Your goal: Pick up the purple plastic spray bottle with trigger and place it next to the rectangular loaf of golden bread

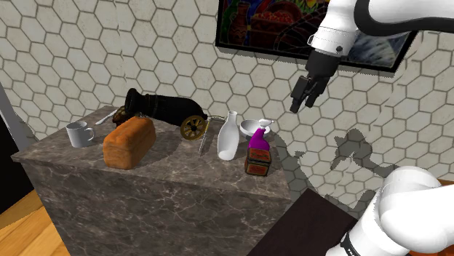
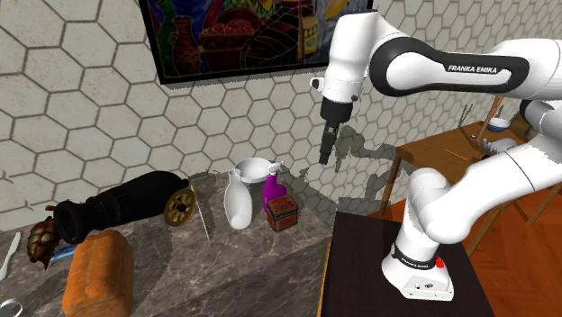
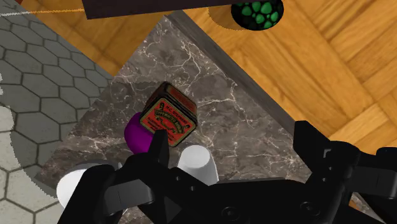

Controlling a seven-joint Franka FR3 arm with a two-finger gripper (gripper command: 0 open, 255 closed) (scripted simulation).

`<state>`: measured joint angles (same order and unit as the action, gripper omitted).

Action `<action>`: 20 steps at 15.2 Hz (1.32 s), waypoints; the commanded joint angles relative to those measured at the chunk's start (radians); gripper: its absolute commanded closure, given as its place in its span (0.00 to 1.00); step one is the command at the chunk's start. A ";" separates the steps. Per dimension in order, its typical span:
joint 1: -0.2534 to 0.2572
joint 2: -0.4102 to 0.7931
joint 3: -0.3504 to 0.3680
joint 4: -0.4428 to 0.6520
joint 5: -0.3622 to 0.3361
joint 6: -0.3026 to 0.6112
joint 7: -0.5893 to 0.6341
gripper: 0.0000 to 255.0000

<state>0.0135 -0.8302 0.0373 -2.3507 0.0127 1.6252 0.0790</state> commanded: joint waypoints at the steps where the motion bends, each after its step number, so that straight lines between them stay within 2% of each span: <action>1: 0.000 0.000 0.000 0.000 0.000 0.000 0.000 0.00; 8: 0.020 -0.070 -0.197 -0.237 -0.066 0.272 -0.296 0.00; 14: 0.053 -0.001 -0.409 -0.344 -0.109 0.525 -0.574 0.00; 17: 0.101 0.078 -0.534 -0.358 -0.107 0.652 -0.728 0.00; 20: 0.187 0.177 -0.678 -0.345 -0.075 0.770 -0.898 0.00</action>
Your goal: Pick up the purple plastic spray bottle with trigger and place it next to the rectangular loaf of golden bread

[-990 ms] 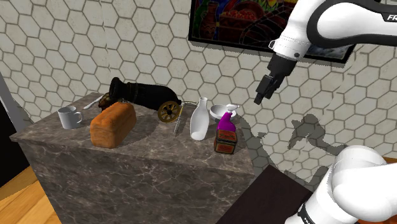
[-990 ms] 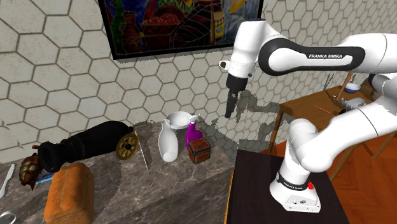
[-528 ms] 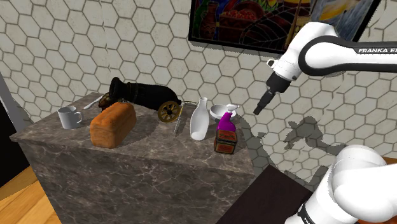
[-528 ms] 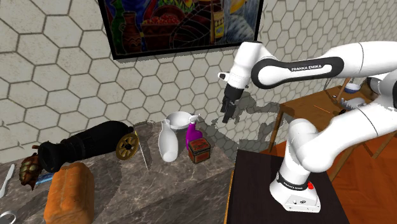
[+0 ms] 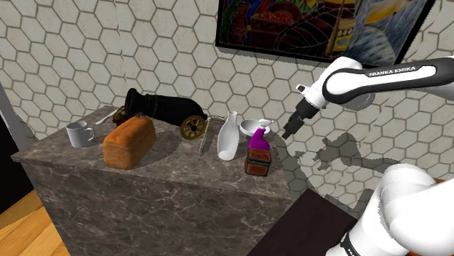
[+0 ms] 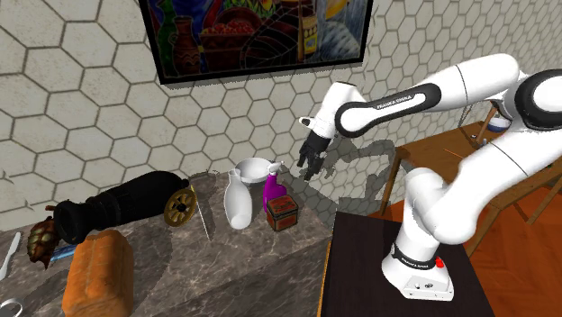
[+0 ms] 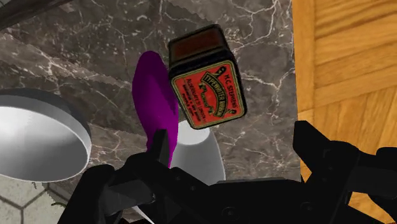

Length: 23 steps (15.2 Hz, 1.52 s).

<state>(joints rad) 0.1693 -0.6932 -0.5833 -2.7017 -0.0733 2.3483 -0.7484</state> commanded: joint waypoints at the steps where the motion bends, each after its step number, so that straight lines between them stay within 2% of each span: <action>1: 0.071 0.075 -0.111 0.017 0.031 0.083 -0.132 0.00; 3: 0.172 0.145 -0.232 0.046 0.085 0.146 -0.264 0.00; 5: 0.307 0.211 -0.376 0.086 0.161 0.196 -0.408 0.00; 7: 0.482 0.270 -0.552 0.138 0.256 0.230 -0.561 0.00; 9: 0.706 0.310 -0.771 0.199 0.350 0.248 -0.710 0.00; 10: 0.717 0.305 -0.783 0.201 0.342 0.250 -0.707 0.00; 13: 0.823 0.315 -0.872 0.201 0.367 0.289 -0.725 0.00; 16: 0.937 0.317 -0.969 0.204 0.386 0.329 -0.738 0.00; 17: 0.998 0.315 -1.022 0.206 0.392 0.350 -0.743 0.00; 23: 0.998 0.313 -1.022 0.205 0.388 0.350 -0.740 0.00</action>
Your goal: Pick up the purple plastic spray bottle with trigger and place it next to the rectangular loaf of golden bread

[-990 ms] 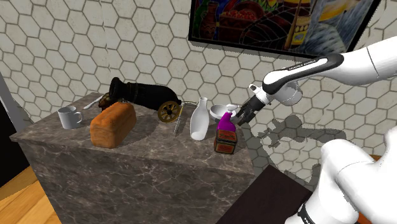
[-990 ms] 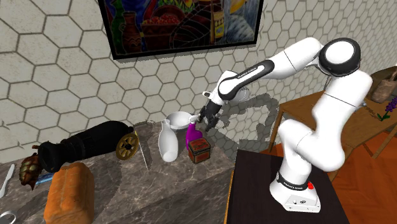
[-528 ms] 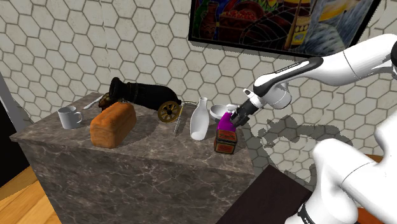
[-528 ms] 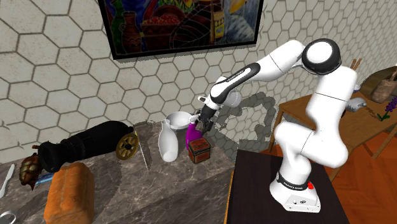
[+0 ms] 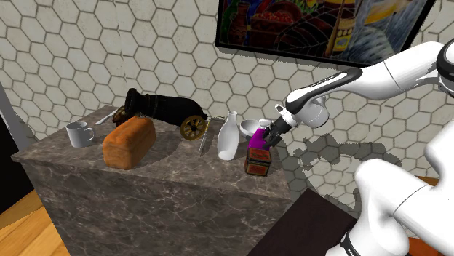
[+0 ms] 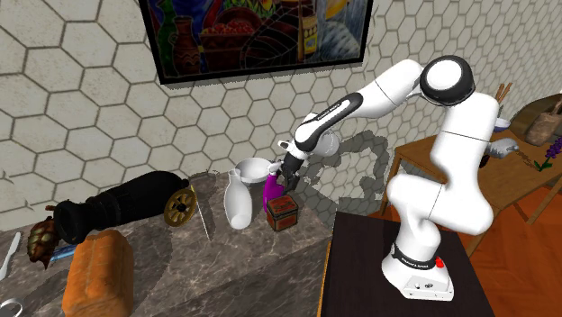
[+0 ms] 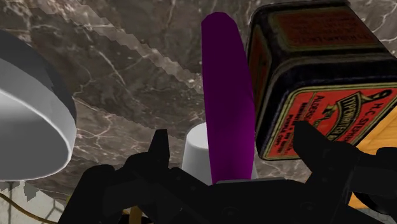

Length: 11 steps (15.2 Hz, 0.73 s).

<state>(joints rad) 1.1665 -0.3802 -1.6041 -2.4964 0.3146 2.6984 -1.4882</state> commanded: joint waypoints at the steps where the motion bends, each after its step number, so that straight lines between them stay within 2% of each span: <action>1: 0.001 0.000 -0.001 0.000 0.000 0.000 0.000 0.00; 2: 0.000 0.000 0.000 0.000 0.000 0.000 0.000 0.00; 3: 0.000 0.000 0.000 0.000 0.000 0.000 0.000 1.00; 7: 0.010 -0.002 -0.014 0.005 -0.002 -0.001 -0.003 1.00; 11: -0.016 0.000 0.011 -0.001 -0.001 -0.005 -0.003 1.00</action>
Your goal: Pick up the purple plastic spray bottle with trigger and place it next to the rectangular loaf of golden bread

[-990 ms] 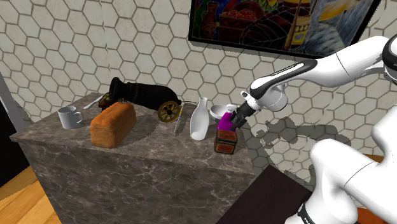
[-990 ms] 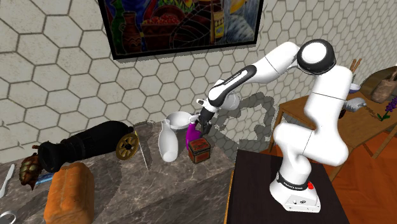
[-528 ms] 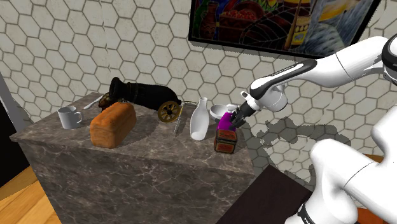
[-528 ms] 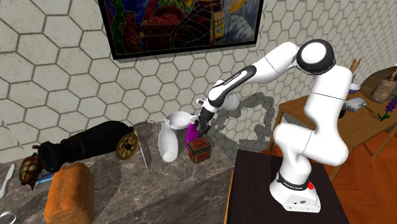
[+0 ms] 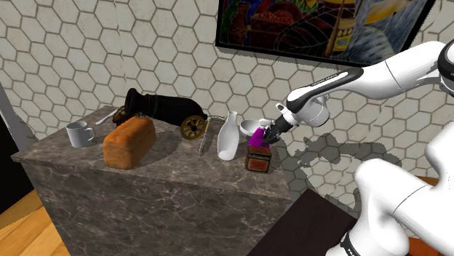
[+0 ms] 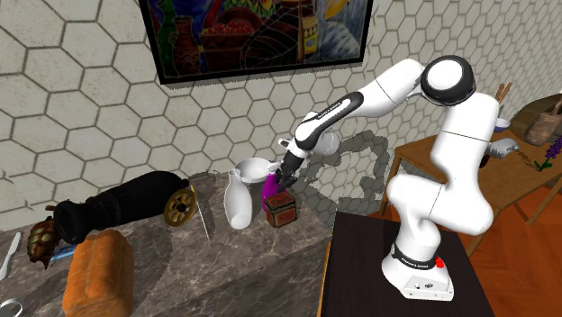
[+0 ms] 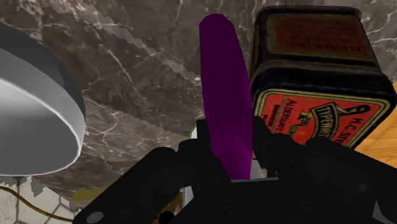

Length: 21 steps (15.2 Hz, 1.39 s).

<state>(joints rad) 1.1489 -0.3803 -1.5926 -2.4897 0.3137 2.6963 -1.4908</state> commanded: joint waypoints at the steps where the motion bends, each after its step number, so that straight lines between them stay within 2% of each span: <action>1: 0.019 0.000 -0.012 -0.007 0.001 0.002 0.002 1.00; 6: -0.132 0.016 0.143 0.005 -0.005 -0.062 0.035 1.00; 11: -0.267 0.006 0.281 0.021 -0.041 -0.122 0.088 1.00; 16: -0.368 -0.019 0.389 0.042 -0.087 -0.181 0.147 1.00; 21: -0.442 -0.047 0.472 0.069 -0.128 -0.240 0.203 1.00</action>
<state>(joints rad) 0.7193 -0.4230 -1.1349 -2.4280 0.1926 2.4686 -1.2983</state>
